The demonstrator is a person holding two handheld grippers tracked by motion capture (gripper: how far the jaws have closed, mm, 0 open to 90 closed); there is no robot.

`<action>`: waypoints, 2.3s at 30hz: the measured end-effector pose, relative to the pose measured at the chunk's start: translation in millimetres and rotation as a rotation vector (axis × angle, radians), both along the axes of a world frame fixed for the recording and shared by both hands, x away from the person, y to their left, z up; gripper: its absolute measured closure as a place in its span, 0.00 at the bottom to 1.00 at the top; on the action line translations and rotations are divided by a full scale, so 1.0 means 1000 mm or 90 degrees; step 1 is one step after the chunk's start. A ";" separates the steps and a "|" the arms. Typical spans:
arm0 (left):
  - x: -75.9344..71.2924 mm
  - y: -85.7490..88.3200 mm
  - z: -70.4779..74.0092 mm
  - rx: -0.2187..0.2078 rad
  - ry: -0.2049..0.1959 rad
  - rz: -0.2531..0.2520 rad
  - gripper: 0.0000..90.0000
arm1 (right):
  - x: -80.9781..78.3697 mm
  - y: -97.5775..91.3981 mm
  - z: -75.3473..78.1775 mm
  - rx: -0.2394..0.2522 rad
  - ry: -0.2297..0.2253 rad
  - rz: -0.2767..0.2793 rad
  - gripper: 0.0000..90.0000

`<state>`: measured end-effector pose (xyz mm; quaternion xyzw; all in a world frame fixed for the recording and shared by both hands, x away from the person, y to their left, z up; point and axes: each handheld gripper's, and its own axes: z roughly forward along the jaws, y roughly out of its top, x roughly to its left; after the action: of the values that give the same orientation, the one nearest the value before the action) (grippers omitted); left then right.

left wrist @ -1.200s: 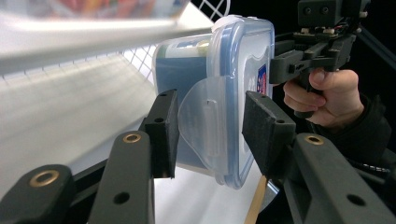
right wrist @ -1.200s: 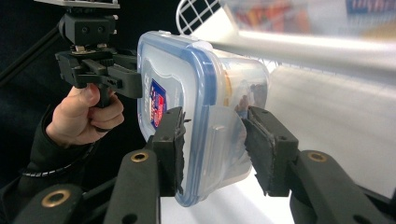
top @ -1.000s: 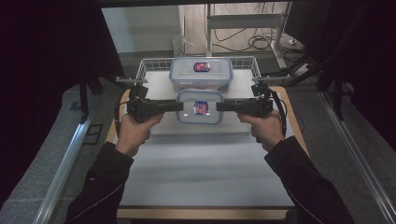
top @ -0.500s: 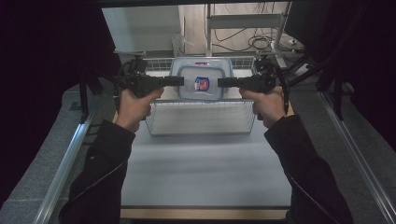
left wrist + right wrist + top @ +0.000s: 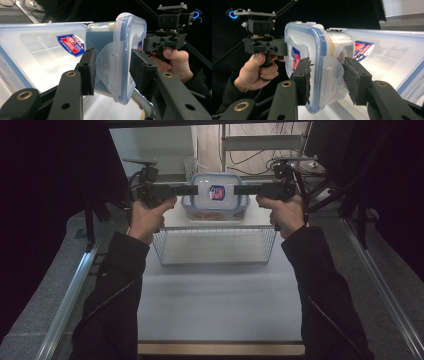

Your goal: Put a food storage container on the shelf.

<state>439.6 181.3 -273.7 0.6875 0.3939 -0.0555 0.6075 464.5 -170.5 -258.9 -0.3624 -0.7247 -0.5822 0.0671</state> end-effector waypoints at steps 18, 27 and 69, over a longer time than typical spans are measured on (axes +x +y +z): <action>0.020 -0.003 -0.009 0.003 0.001 0.028 0.63 | 0.026 0.000 -0.005 0.003 0.016 -0.022 0.64; 0.020 -0.014 -0.007 0.069 -0.015 0.077 0.57 | 0.029 0.008 -0.007 -0.014 -0.008 -0.067 0.60; -0.020 -0.032 -0.024 0.191 -0.170 0.094 0.84 | -0.014 0.029 -0.029 -0.193 -0.176 -0.065 0.95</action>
<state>420.0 149.3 -297.6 0.7409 0.3632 0.1402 0.5474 450.6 -141.7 -287.5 -0.3210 -0.7870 -0.5135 -0.1180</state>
